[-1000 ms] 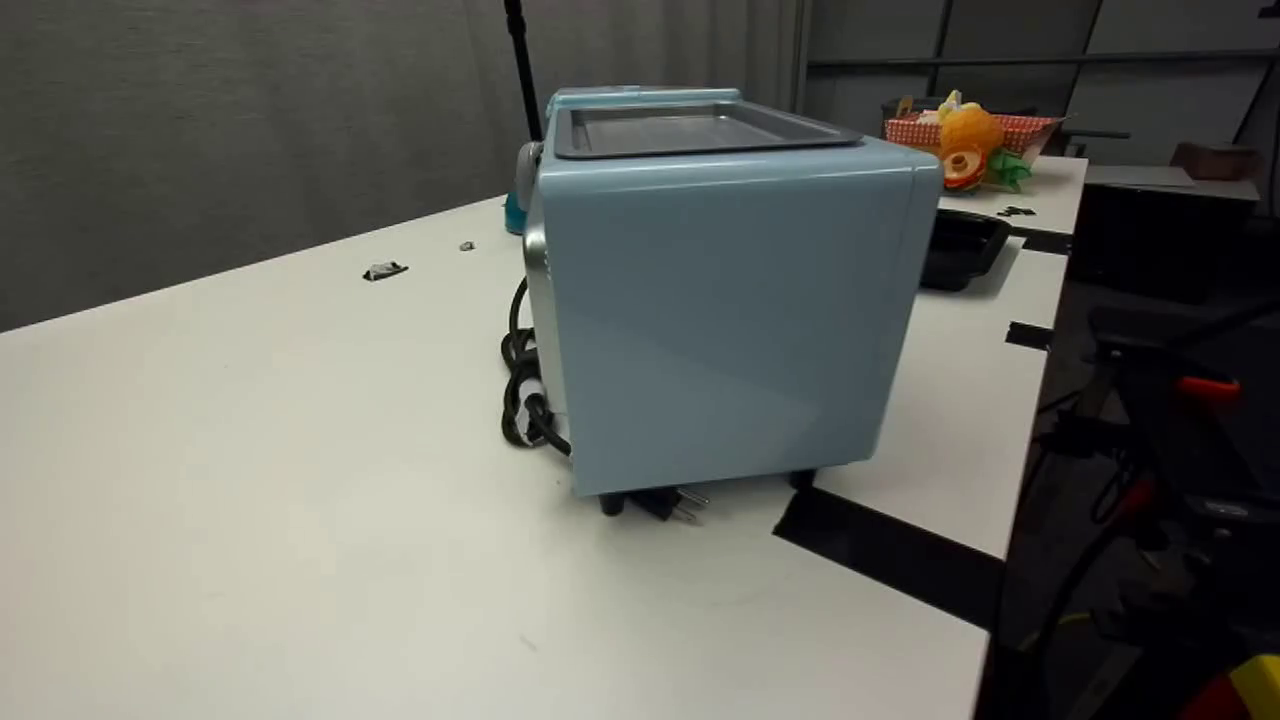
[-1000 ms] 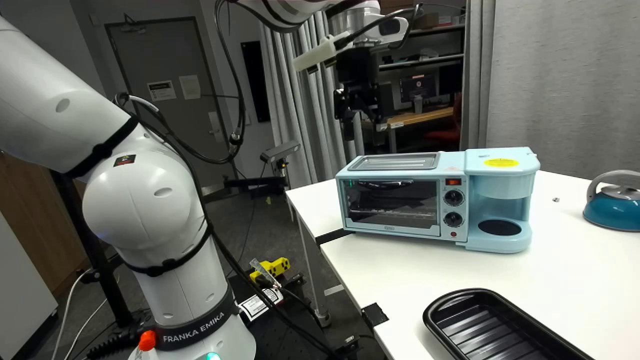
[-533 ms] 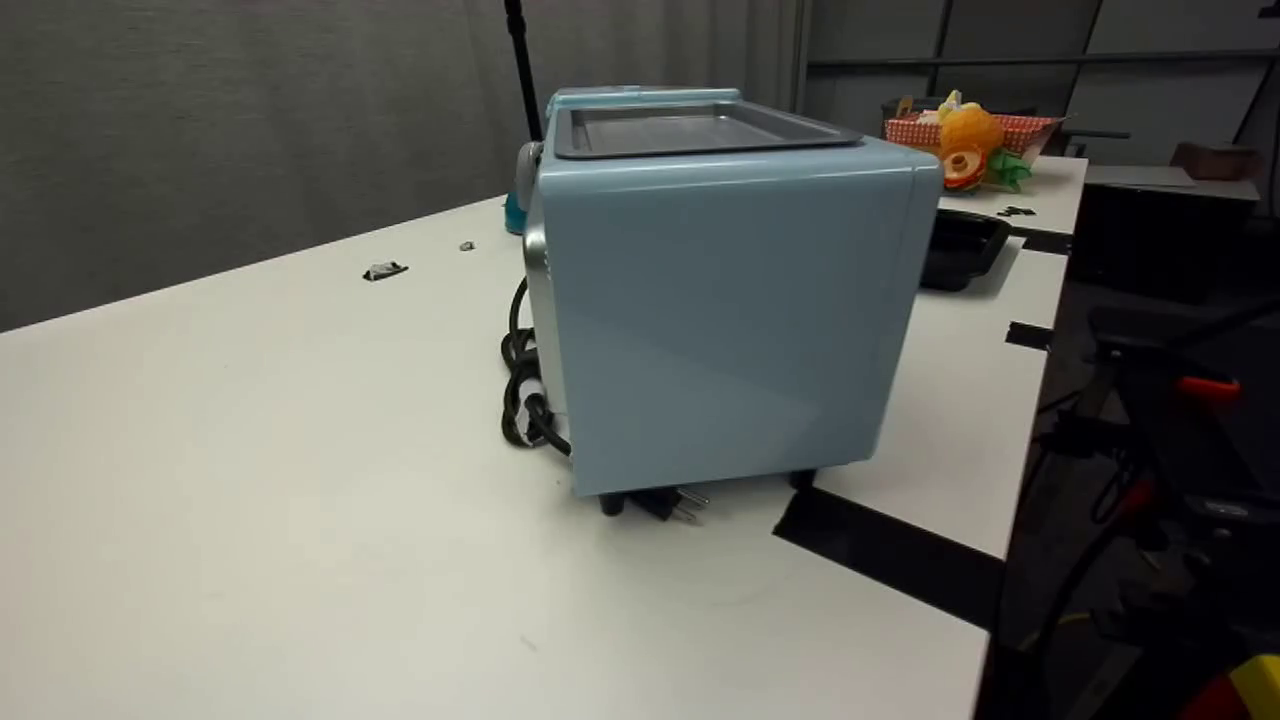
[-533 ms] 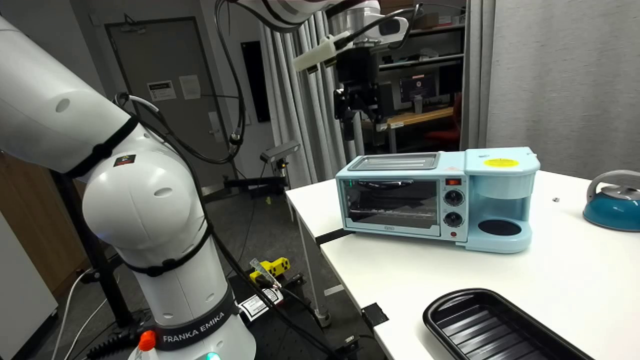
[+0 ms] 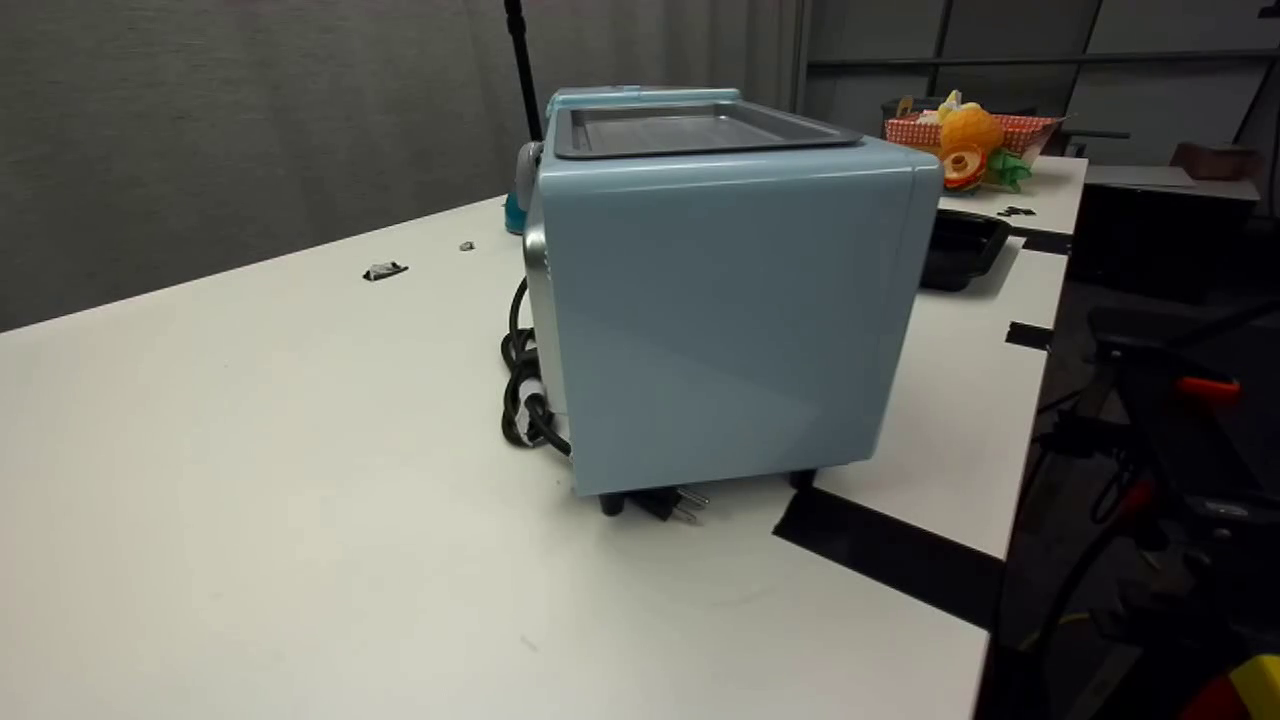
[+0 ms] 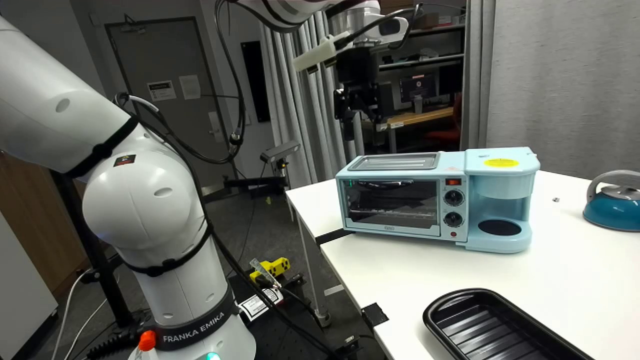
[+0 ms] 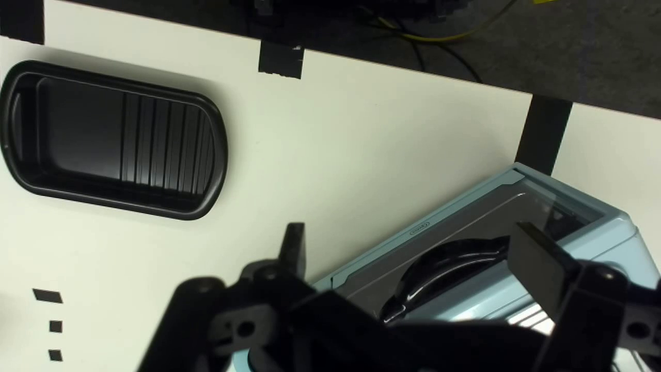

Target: Press the blue button on the top right side of the breakfast station

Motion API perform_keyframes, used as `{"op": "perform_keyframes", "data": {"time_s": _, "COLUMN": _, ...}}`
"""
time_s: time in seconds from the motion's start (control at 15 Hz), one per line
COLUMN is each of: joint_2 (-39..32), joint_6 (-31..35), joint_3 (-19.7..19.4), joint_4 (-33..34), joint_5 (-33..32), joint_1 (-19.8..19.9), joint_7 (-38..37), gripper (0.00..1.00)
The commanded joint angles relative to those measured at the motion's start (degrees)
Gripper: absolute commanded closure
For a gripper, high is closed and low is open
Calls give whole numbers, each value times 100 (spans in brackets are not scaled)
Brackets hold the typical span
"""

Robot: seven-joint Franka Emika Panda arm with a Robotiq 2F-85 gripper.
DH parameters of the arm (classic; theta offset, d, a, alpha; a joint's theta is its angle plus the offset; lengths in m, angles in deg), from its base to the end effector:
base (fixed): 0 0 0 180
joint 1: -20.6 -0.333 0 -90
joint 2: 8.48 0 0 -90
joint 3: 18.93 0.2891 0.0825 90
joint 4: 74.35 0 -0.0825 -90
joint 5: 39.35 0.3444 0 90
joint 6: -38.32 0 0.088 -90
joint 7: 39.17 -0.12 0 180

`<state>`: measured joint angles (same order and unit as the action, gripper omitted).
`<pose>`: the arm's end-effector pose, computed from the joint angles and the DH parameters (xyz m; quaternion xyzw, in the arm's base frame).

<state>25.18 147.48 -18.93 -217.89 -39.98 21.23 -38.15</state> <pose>0.3468 -0.0047 0.4587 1.0000 0.0052 -0.0064 0.0051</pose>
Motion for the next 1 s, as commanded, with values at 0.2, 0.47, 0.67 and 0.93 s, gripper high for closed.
{"op": "perform_keyframes", "data": {"time_s": 0.2, "joint_2": -2, "joint_6": -13, "joint_3": -14, "joint_4": 11, "joint_5": -7, "joint_1": -18, "joint_7": -9, "gripper": 0}}
{"op": "perform_keyframes", "data": {"time_s": 0.47, "joint_2": -2, "joint_6": -13, "joint_3": -14, "joint_4": 11, "joint_5": -7, "joint_1": -18, "joint_7": -9, "gripper": 0}}
{"op": "perform_keyframes", "data": {"time_s": 0.67, "joint_2": -272, "joint_6": 24, "joint_3": -16, "joint_4": 185, "joint_5": 28, "joint_1": -20, "joint_7": -37, "gripper": 0}}
{"op": "perform_keyframes", "data": {"time_s": 0.93, "joint_2": -722, "joint_6": 81, "joint_3": -25, "joint_4": 517, "joint_5": 5, "joint_1": -1, "joint_7": -37, "gripper": 0}}
